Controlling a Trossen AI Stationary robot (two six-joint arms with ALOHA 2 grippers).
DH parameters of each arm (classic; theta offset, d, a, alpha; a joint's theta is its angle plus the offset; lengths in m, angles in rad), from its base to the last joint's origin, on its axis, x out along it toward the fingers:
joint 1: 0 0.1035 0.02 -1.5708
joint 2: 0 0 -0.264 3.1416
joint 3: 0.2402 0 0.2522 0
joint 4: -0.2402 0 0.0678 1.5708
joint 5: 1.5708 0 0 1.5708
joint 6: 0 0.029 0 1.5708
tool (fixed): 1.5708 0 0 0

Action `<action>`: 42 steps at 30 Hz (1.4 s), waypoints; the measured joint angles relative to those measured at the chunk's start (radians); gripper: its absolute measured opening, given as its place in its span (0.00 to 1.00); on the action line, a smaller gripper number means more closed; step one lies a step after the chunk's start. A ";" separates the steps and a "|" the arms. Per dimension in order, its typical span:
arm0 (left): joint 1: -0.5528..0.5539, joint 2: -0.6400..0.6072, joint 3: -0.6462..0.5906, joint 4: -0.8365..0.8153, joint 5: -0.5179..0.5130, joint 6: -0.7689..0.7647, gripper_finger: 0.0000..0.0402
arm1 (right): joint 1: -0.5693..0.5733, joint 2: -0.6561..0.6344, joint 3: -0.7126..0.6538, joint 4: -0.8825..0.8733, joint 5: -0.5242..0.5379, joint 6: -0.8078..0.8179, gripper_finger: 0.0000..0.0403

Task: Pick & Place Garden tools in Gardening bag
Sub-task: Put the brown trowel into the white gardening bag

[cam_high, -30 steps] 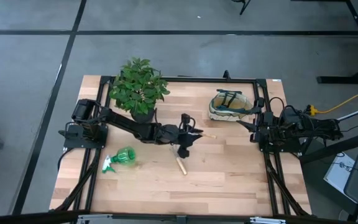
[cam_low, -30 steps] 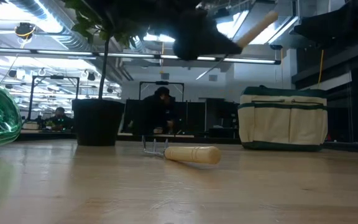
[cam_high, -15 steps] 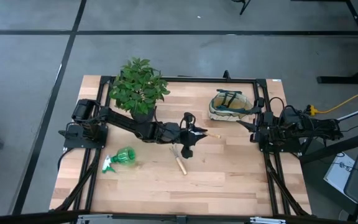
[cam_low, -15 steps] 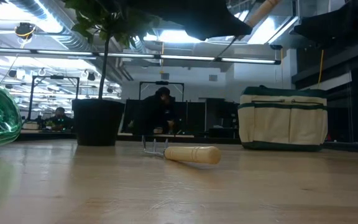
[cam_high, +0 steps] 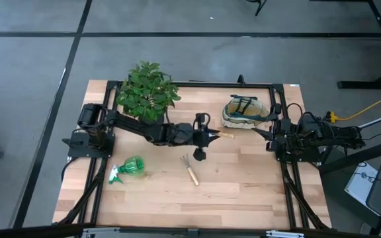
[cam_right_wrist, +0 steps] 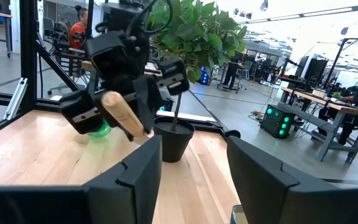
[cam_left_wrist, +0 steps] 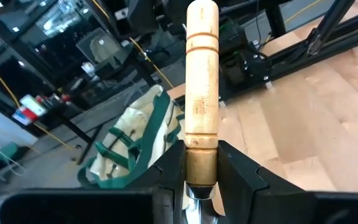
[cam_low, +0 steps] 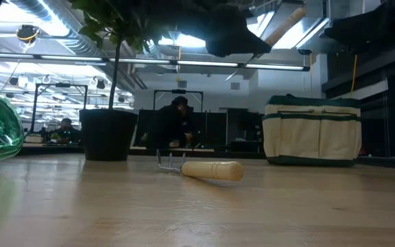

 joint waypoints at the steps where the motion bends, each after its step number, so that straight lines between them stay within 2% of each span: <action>1: 0.006 0.000 0.000 -0.004 0.013 -0.016 0.17 | 0.000 0.000 0.000 0.000 0.000 0.000 0.46; 5: 0.025 0.000 0.000 -0.030 0.060 -0.057 0.17 | 0.000 0.000 0.000 0.000 0.000 0.000 0.46; 12: 0.032 0.000 0.000 -0.073 0.064 -0.069 0.17 | 0.000 0.000 0.000 0.000 0.000 0.000 0.46; 25: 0.031 0.000 0.000 -0.186 -0.003 -0.089 0.17 | 0.000 0.000 0.000 0.001 -0.005 0.031 0.46; 29: 0.031 0.000 0.000 -0.186 -0.003 -0.089 0.17 | 0.000 0.000 0.000 0.006 -0.082 0.157 0.46; 33: 0.031 0.000 0.000 -0.193 -0.004 -0.089 0.17 | 0.000 0.000 0.000 0.041 -0.161 0.165 0.46; 39: 0.031 0.000 0.000 -0.193 -0.004 -0.089 0.17 | 0.000 0.014 0.000 0.039 -0.179 0.171 0.46; 42: 0.031 0.000 0.000 -0.193 -0.004 -0.089 0.17 | 0.000 0.057 0.000 0.008 -0.250 0.182 0.46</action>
